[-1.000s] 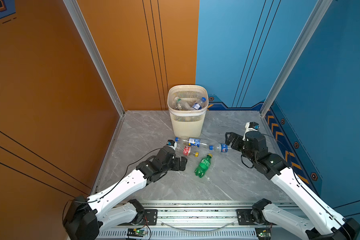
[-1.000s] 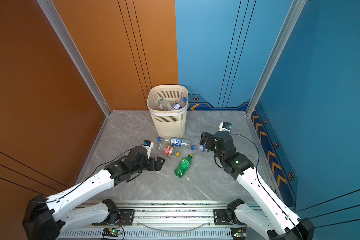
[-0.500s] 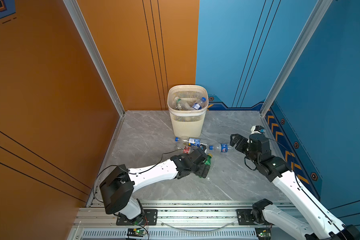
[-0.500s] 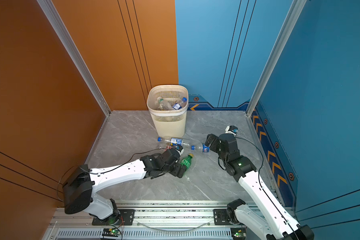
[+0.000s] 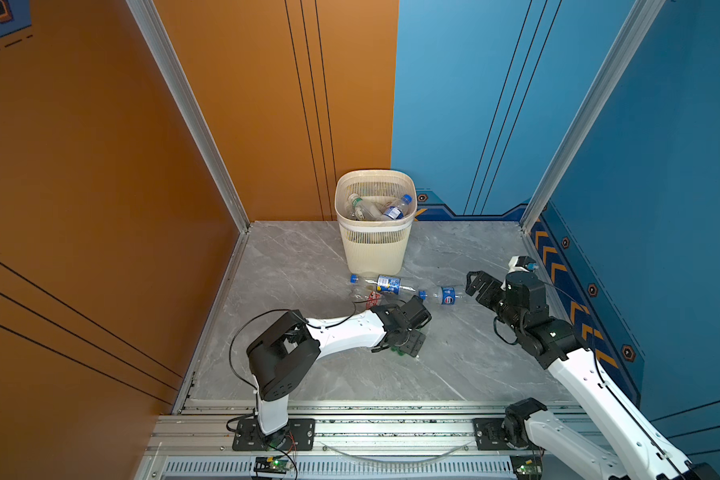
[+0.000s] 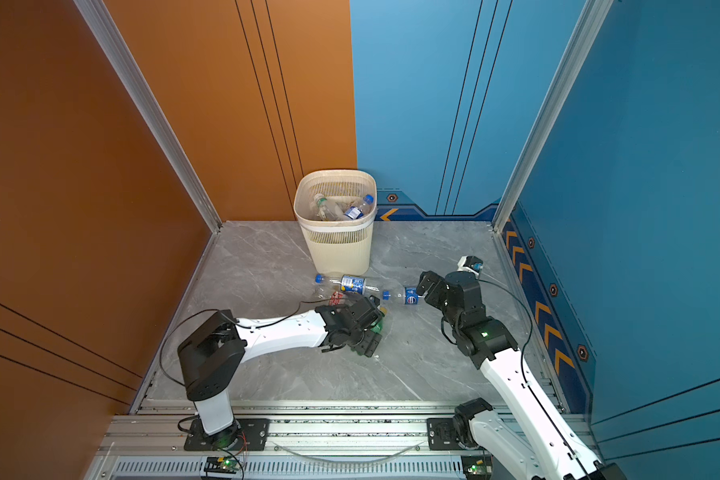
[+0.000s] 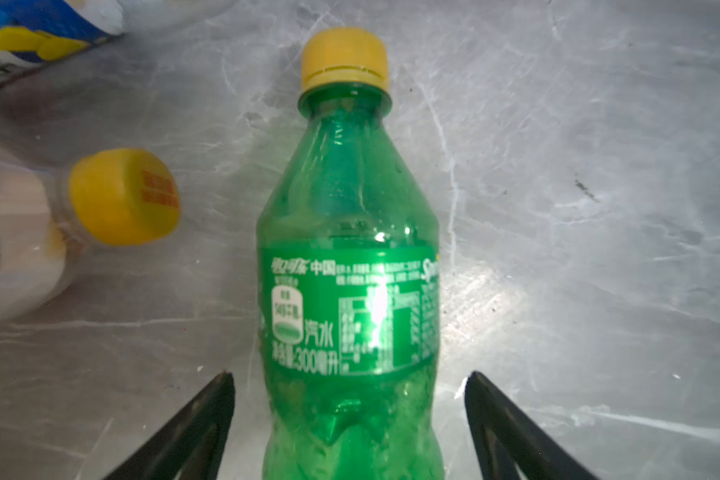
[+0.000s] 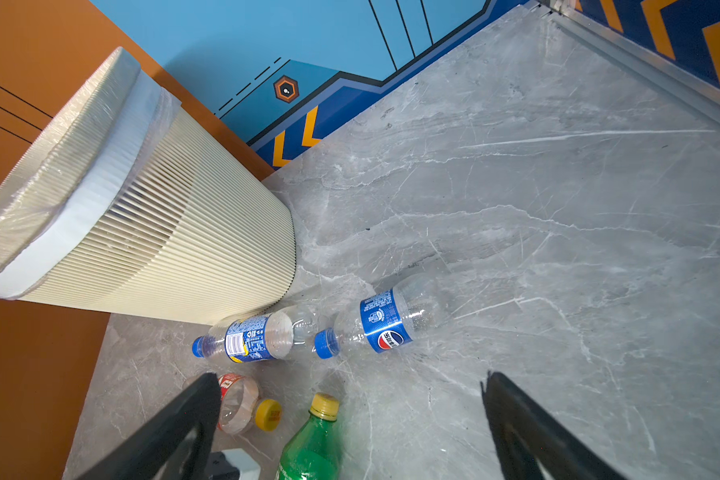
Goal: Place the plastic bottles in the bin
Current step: 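Close the left gripper around the green Sprite bottle, then lift the Sprite bottle with the left gripper over the wastebasket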
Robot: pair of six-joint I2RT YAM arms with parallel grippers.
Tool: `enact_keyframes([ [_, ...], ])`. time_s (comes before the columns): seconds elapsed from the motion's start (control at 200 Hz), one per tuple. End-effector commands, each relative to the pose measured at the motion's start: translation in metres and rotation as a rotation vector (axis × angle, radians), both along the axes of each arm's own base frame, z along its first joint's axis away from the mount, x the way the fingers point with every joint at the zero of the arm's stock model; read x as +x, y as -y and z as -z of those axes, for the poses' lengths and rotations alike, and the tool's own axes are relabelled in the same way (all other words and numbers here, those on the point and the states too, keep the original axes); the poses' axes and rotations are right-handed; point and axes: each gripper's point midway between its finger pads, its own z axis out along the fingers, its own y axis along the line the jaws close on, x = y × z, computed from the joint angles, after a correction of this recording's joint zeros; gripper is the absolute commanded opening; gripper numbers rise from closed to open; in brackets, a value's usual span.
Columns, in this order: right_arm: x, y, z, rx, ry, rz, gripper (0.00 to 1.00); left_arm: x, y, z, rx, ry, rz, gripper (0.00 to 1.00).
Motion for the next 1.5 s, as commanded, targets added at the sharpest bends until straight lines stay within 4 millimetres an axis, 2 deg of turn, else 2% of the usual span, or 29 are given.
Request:
enact_keyframes([
  [0.0,-0.006,0.003,0.009,0.015,-0.027,0.005,0.99,0.003,0.002,0.004,0.011,-0.033,0.017,0.79],
  [0.265,-0.006,0.007,0.011,0.021,-0.03,0.013,0.99,-0.001,0.007,0.003,-0.018,-0.067,0.026,0.61],
  [0.35,-0.005,0.006,0.012,0.027,-0.031,0.013,0.99,-0.003,0.006,-0.004,-0.034,-0.062,0.024,0.56],
  [0.461,-0.003,0.005,0.013,0.039,-0.031,0.011,0.99,-0.003,0.001,-0.023,-0.066,-0.034,0.013,0.51],
  [0.671,-0.001,0.003,0.013,0.051,-0.028,0.005,0.99,0.001,-0.013,-0.072,-0.227,0.069,-0.016,0.5],
  [0.746,0.0,0.001,0.012,0.058,-0.028,-0.003,0.99,0.007,-0.019,-0.102,-0.356,0.124,-0.051,0.5],
  [0.756,0.0,0.0,0.012,0.058,-0.029,-0.005,1.0,0.005,-0.023,-0.098,-0.358,0.122,-0.058,0.5],
  [0.791,0.0,0.0,0.012,0.059,-0.03,-0.006,0.99,0.006,-0.031,-0.105,-0.396,0.136,-0.076,0.5],
  [0.831,0.0,-0.001,0.013,0.059,-0.032,-0.008,1.0,0.011,-0.035,-0.121,-0.461,0.178,-0.099,0.5],
  [0.876,0.0,0.0,0.013,0.058,-0.033,-0.006,1.0,0.014,-0.045,-0.129,-0.491,0.198,-0.128,0.5],
  [1.056,0.002,-0.003,0.01,0.065,-0.024,-0.015,0.99,0.018,-0.088,-0.15,-0.536,0.279,-0.223,0.49],
  [1.171,0.004,-0.008,0.011,0.069,-0.032,-0.032,0.99,0.027,-0.114,-0.172,-0.564,0.317,-0.261,0.49],
  [1.232,0.004,-0.01,0.011,0.07,-0.033,-0.037,1.0,0.035,-0.125,-0.192,-0.584,0.355,-0.266,0.49],
  [1.312,0.005,-0.011,0.01,0.071,-0.03,-0.041,0.99,0.05,-0.136,-0.229,-0.619,0.432,-0.264,0.49],
  [1.322,0.004,-0.012,0.01,0.072,-0.031,-0.042,0.99,0.05,-0.139,-0.227,-0.603,0.422,-0.268,0.49],
  [1.377,0.004,-0.012,0.01,0.072,-0.03,-0.042,0.99,0.059,-0.146,-0.249,-0.6,0.463,-0.266,0.49],
  [1.387,0.004,-0.012,0.009,0.072,-0.029,-0.042,0.99,0.062,-0.146,-0.26,-0.609,0.483,-0.264,0.49],
  [1.412,0.004,-0.012,0.009,0.073,-0.029,-0.042,0.99,0.067,-0.148,-0.273,-0.616,0.509,-0.26,0.49],
  [1.492,0.003,-0.012,0.006,0.07,-0.025,-0.041,0.99,0.085,-0.15,-0.304,-0.625,0.575,-0.245,0.49],
])
